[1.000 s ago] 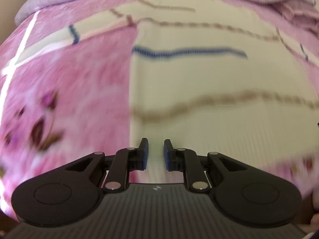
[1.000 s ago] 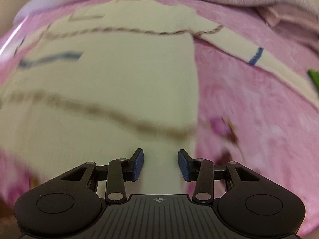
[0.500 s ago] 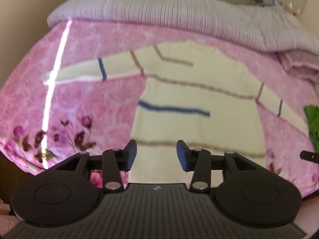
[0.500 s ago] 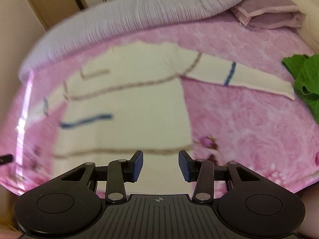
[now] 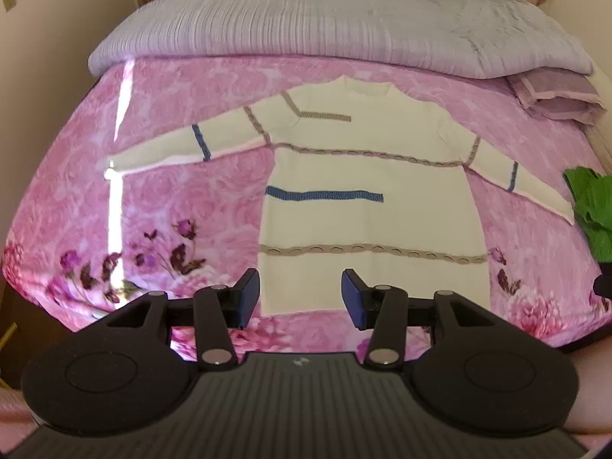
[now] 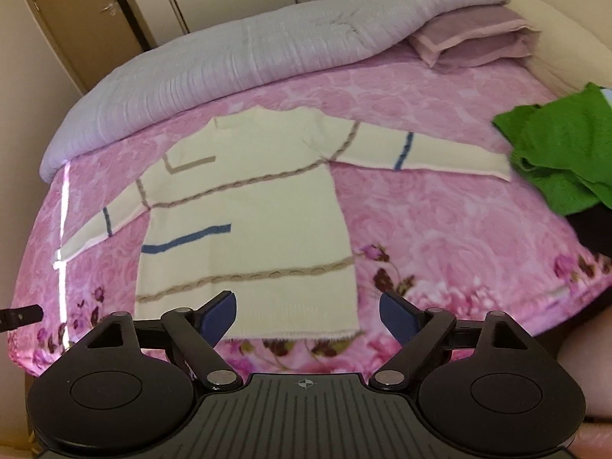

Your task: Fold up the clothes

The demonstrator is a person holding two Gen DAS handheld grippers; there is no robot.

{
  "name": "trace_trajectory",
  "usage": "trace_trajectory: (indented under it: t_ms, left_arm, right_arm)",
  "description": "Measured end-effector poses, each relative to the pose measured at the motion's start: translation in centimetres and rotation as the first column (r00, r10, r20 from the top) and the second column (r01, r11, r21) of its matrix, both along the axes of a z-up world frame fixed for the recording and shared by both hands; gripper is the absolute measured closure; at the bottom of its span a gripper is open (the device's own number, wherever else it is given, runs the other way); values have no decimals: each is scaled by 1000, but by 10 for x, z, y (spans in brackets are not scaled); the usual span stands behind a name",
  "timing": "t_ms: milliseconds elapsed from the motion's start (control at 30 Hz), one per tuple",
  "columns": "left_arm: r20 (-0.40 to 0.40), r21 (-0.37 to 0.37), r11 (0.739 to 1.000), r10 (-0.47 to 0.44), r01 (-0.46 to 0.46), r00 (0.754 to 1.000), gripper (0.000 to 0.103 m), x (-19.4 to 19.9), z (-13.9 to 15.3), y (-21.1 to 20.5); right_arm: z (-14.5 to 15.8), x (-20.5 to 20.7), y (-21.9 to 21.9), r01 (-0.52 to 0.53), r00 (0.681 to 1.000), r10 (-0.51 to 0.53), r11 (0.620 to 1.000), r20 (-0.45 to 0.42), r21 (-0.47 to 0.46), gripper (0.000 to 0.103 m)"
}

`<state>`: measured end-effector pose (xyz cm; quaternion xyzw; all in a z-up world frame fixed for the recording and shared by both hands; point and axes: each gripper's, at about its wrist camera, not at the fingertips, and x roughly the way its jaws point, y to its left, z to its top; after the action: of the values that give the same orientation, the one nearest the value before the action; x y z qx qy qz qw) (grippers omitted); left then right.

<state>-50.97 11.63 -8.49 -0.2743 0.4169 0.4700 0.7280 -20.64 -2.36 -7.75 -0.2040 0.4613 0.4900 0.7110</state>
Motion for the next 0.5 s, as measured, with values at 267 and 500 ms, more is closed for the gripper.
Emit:
trace_trajectory:
  t_ms: [267, 500]
  left_arm:
    - [-18, 66, 997, -44, 45, 999, 51, -49, 24, -18]
    - [-30, 114, 992, -51, 54, 998, 48, -87, 33, -29]
  right_arm:
    - [9, -66, -13, -3, 1000, 4, 999, 30, -36, 17]
    - [3, -110, -20, 45, 999, -46, 997, -5, -69, 17]
